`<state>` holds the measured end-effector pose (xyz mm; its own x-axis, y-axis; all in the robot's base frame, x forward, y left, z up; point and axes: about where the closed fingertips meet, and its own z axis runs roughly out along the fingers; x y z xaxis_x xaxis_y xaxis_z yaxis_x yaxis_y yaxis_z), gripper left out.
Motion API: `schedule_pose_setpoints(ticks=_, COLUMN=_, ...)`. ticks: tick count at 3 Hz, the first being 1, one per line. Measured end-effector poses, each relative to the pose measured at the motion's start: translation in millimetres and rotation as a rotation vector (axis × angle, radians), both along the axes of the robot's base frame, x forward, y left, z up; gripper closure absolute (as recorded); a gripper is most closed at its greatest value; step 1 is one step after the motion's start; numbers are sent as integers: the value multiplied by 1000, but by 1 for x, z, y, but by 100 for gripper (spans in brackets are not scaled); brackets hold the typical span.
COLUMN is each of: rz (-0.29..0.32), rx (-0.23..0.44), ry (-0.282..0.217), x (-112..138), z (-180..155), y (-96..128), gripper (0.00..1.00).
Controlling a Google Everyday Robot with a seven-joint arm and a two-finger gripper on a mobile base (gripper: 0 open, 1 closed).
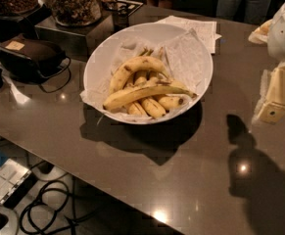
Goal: Pick banana from white bowl
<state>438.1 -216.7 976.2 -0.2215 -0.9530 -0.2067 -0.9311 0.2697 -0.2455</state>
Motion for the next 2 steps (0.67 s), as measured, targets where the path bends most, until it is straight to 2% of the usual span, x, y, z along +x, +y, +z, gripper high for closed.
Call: schedule_pose_setpoints(ticks=2, rz=5, rx=9, ry=12, x=0, z=3, y=4, gripper=0)
